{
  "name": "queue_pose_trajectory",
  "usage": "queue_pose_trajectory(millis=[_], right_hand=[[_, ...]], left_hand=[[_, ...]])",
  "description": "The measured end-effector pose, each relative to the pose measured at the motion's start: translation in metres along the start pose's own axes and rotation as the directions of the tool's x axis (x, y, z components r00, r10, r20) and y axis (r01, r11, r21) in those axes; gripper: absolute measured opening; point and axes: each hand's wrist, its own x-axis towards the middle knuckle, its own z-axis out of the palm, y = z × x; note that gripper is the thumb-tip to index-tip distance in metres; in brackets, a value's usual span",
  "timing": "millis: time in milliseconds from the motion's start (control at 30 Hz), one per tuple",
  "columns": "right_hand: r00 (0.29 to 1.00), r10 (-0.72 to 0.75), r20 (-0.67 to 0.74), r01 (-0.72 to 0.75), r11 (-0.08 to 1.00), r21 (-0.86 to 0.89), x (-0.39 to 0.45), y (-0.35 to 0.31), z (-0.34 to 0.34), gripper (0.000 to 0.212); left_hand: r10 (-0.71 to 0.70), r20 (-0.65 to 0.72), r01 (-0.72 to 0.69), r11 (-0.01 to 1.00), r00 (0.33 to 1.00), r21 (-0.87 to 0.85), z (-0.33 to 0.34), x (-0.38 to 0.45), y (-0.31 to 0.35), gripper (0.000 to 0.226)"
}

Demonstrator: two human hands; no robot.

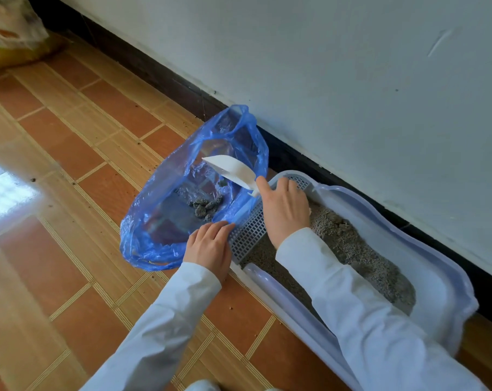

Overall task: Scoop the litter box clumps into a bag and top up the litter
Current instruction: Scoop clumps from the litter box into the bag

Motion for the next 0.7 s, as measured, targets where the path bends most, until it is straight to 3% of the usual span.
queue_pose_trajectory(millis=[133,200,300,433,567,700], right_hand=[[0.994,-0.02,-0.107,0.011,0.997,-0.083,0.003,0.0,0.002,0.044],[0.998,-0.018,-0.066,0.015,0.999,-0.047,0.003,0.003,-0.002,0.043],[0.998,0.036,0.054,-0.046,0.98,0.196,0.0,0.014,-0.009,0.035],[0.953,0.2,0.227,-0.294,0.788,0.541,-0.026,0.035,-0.017,0.014],[0.838,0.332,0.433,-0.544,0.574,0.612,-0.075,0.073,-0.017,0.017],[0.629,0.451,0.633,-0.775,0.426,0.467,-0.129,0.111,-0.016,0.02]], left_hand=[[0.008,-0.001,-0.008,1.0,1.0,0.012,-0.001,-0.001,0.001,0.043],[0.006,0.0,-0.006,1.0,1.0,0.009,-0.002,0.0,0.001,0.044],[0.012,-0.003,-0.012,1.0,1.0,-0.002,0.0,-0.001,0.001,0.044],[0.04,-0.054,-0.042,0.998,0.998,-0.05,0.001,0.003,0.003,0.04],[0.156,-0.064,-0.162,0.981,0.986,-0.105,0.001,0.01,0.012,0.044],[0.252,-0.064,-0.259,0.957,0.966,-0.135,0.006,0.019,0.023,0.041]])
